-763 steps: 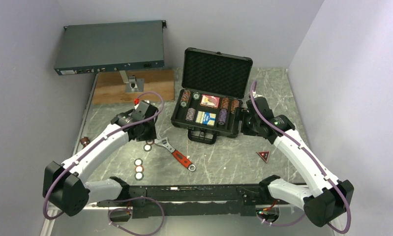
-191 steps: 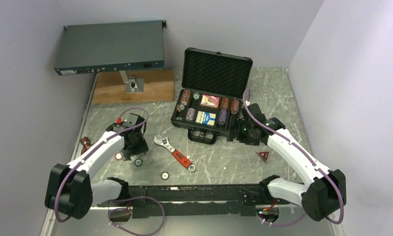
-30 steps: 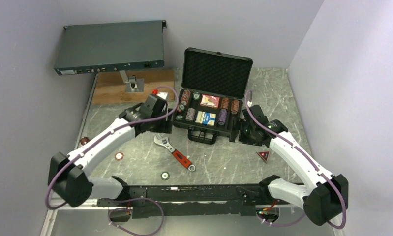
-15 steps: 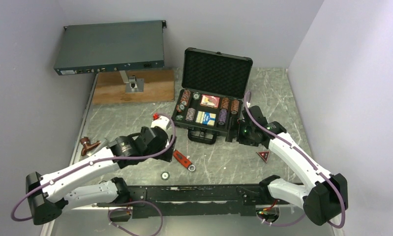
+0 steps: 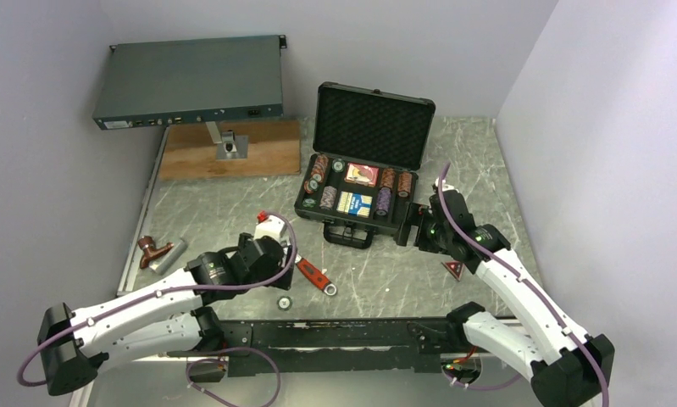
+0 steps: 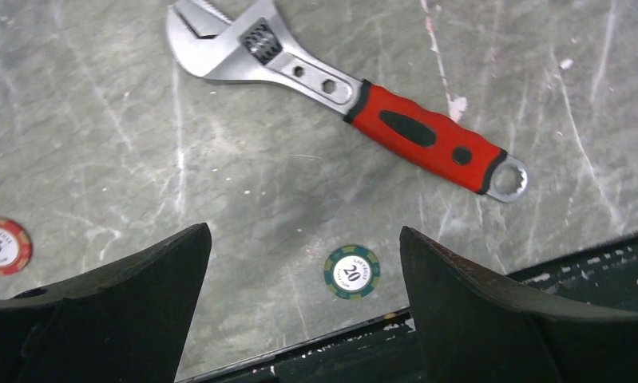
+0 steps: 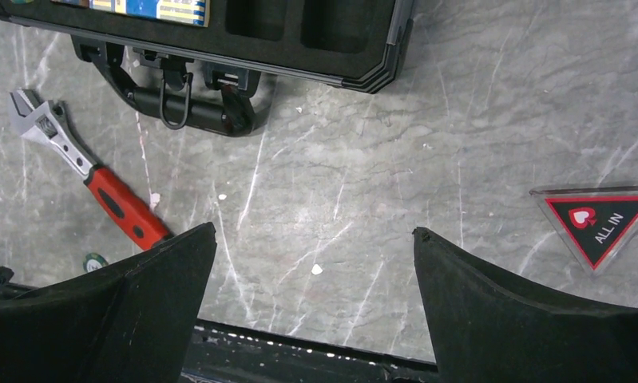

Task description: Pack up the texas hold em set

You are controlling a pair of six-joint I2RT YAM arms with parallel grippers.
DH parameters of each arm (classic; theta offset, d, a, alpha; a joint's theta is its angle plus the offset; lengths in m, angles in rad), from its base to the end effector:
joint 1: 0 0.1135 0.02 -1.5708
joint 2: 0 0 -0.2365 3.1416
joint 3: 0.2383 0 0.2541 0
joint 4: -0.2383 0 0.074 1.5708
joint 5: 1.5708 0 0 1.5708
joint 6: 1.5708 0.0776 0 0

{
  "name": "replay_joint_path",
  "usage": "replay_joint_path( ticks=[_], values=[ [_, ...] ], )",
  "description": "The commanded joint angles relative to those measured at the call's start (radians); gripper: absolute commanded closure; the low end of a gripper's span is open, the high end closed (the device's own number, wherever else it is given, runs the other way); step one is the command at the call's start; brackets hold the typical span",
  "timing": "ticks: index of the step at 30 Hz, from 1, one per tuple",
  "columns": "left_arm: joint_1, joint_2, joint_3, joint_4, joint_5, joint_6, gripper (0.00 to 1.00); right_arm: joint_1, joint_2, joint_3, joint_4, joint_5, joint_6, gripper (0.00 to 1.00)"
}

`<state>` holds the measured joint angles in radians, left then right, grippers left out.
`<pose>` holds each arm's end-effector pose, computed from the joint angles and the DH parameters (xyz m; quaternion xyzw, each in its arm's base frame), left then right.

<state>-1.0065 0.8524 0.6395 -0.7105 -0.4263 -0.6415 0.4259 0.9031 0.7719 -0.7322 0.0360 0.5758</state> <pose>0.1371 -0.1566 0.1826 0.1020 0.9234 -0.0919 0.3584 0.2058 0.0903 0.2112 0.0765 0.9348 0.1515 0.3119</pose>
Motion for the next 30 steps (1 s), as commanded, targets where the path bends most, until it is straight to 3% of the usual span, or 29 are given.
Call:
replay_joint_path(
  ticks=[1,11,18,23,30],
  values=[
    [-0.020,0.023,-0.012,0.072,0.110,0.086,0.08,-0.003,-0.027,-0.020,0.032,0.029,0.015,0.04],
    [-0.118,0.203,-0.003,0.093,0.109,0.064,0.08,-0.003,-0.012,-0.011,0.007,0.033,0.003,0.05],
    [-0.212,0.333,-0.018,0.101,0.109,-0.032,0.16,-0.003,-0.022,-0.009,-0.004,0.027,-0.009,0.05],
    [-0.227,0.392,-0.034,0.091,0.110,-0.108,0.27,-0.003,-0.015,-0.013,0.002,0.012,-0.014,0.05],
    [-0.228,0.364,-0.074,0.095,0.117,-0.160,0.29,-0.003,0.003,-0.011,0.011,-0.008,-0.019,0.06]
  ],
)
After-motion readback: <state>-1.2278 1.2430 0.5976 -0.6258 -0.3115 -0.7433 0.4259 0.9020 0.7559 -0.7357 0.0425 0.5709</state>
